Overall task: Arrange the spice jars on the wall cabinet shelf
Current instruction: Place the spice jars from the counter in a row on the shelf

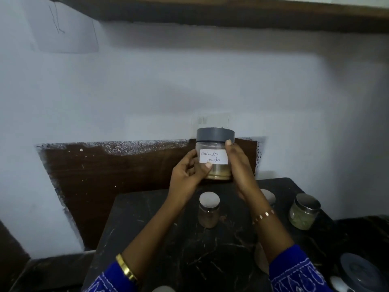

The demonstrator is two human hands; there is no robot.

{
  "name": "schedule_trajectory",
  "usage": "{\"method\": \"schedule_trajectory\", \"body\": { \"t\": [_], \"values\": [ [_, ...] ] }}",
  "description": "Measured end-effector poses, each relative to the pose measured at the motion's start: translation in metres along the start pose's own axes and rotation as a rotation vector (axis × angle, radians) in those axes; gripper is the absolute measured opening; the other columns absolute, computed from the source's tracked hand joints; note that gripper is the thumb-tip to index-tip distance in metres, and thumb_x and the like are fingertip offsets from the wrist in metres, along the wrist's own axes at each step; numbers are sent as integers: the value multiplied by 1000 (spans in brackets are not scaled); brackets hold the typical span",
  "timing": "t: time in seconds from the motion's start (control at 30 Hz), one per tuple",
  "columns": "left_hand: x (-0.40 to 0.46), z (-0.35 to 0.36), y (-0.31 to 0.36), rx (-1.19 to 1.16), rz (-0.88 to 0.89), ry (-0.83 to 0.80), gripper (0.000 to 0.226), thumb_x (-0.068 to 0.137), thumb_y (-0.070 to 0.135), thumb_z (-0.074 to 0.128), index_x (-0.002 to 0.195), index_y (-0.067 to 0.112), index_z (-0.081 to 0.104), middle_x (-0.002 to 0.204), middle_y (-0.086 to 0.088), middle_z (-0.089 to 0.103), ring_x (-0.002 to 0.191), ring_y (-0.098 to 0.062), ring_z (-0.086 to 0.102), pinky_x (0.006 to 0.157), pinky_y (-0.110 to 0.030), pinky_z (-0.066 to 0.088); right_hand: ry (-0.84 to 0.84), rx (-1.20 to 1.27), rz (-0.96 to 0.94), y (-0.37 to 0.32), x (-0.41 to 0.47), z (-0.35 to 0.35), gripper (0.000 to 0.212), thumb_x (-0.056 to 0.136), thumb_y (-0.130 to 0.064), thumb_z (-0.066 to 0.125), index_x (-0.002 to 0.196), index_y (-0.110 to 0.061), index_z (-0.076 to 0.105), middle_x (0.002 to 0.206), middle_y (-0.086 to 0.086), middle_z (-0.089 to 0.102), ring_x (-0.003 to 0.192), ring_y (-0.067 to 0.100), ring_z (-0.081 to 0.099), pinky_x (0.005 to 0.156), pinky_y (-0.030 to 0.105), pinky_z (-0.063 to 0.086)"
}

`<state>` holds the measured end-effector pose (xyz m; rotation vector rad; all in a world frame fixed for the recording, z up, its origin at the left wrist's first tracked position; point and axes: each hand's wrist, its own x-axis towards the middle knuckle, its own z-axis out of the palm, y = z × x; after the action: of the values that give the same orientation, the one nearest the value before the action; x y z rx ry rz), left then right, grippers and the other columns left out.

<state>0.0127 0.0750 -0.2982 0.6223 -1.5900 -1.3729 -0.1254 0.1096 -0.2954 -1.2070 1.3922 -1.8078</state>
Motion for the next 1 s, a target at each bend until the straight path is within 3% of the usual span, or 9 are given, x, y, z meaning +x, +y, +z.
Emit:
{"method": "schedule_trajectory", "body": {
  "t": [0.13,0.27,0.4,0.57,0.7,0.77,0.83,0.93,1.0],
  "values": [
    [30,-3,40,15,102,44,59,82,9,64,137,6,41,125,-15,60,105,-20,62,79,-21,57,-32,-23,-65,-43,28,8,46,90,-42,52,129,-16,49,105,-4,68,87,-1,67,63,9,53],
    [63,-7,93,106,279,110,58,83,18,65,136,11,43,127,-11,58,108,-22,61,79,-22,56,-41,-24,-190,-99,64,19,48,88,-39,57,130,-19,47,117,1,65,103,15,65,85,29,56],
    [90,-11,140,180,439,166,56,84,24,63,136,14,43,130,-10,56,109,-20,59,81,-20,54,-17,-10,-304,-150,92,30,51,87,-38,60,130,-19,40,109,-5,62,95,8,64,80,25,56],
    [130,-10,206,210,605,171,59,85,25,62,138,15,38,123,-4,58,98,-4,59,77,-11,53,31,-3,-443,-223,128,37,48,80,-44,67,116,-17,51,102,0,68,87,9,68,72,24,56],
    [168,-12,252,293,667,184,59,86,29,61,139,16,37,124,-11,57,110,-19,57,85,-20,48,66,-102,-559,-271,158,43,36,80,-52,64,97,-21,61,85,-7,69,74,7,67,59,19,50],
    [186,-14,270,373,687,189,55,87,30,59,137,16,38,114,-7,59,104,-9,56,81,-5,42,72,-142,-571,-287,177,47,36,82,-51,62,97,-18,61,87,-5,68,79,12,66,63,22,51],
    [202,-17,283,445,700,207,49,88,27,58,133,17,40,98,2,58,85,10,49,61,11,33,59,-180,-563,-295,197,52,42,85,-50,59,106,-14,58,98,2,67,90,18,66,73,29,56],
    [225,-23,292,522,672,194,48,88,24,58,132,13,41,96,-2,57,73,8,49,52,9,35,64,-249,-550,-298,223,60,51,88,-49,55,118,-8,53,114,9,64,102,24,64,89,39,54],
    [239,-29,294,579,635,178,49,88,23,59,132,11,40,101,-8,60,77,0,54,56,2,42,69,-295,-552,-297,239,65,52,89,-49,54,119,-6,53,116,10,63,103,24,62,87,36,52]
  ]
}}
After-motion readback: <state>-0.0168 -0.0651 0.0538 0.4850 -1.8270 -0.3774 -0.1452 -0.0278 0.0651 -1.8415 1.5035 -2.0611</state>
